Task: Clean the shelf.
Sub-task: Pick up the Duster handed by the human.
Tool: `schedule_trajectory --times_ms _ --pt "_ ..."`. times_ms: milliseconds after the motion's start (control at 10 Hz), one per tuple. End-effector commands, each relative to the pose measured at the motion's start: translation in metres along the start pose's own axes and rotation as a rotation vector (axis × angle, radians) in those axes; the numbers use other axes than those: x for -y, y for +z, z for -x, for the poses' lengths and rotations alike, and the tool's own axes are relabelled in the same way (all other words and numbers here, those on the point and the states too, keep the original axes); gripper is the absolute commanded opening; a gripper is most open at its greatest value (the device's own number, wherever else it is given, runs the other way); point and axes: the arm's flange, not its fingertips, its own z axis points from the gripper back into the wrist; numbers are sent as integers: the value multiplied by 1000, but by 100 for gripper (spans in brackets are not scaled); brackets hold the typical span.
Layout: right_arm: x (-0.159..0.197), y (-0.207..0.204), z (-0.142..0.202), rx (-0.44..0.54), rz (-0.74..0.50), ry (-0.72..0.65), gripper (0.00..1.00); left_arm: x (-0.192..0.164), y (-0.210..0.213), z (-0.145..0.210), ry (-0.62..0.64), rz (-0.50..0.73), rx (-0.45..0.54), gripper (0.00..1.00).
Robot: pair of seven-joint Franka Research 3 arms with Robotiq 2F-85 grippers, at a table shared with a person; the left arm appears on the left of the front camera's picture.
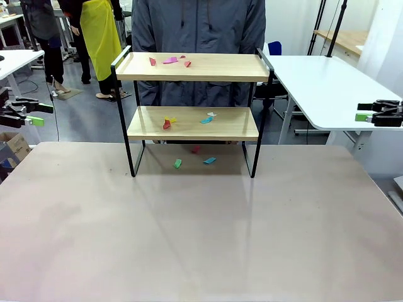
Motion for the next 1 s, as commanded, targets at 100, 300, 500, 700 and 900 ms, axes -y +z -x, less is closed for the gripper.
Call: schedule_trajectory --times_ms 100,300,500,700,900 --pt "0 0 0 0 0 0 100 5 2 -10 33 -1 51 100" --pt "0 0 0 0 0 0 100 0 0 0 0 2 3 100" --pt "0 0 0 0 0 0 100 1 1 1 10 2 8 100" --pt "0 0 0 0 0 0 100 6 10 -9 -22 46 126 100" --pt "0 0 0 0 0 0 100 9 18 -15 -33 38 165 100"
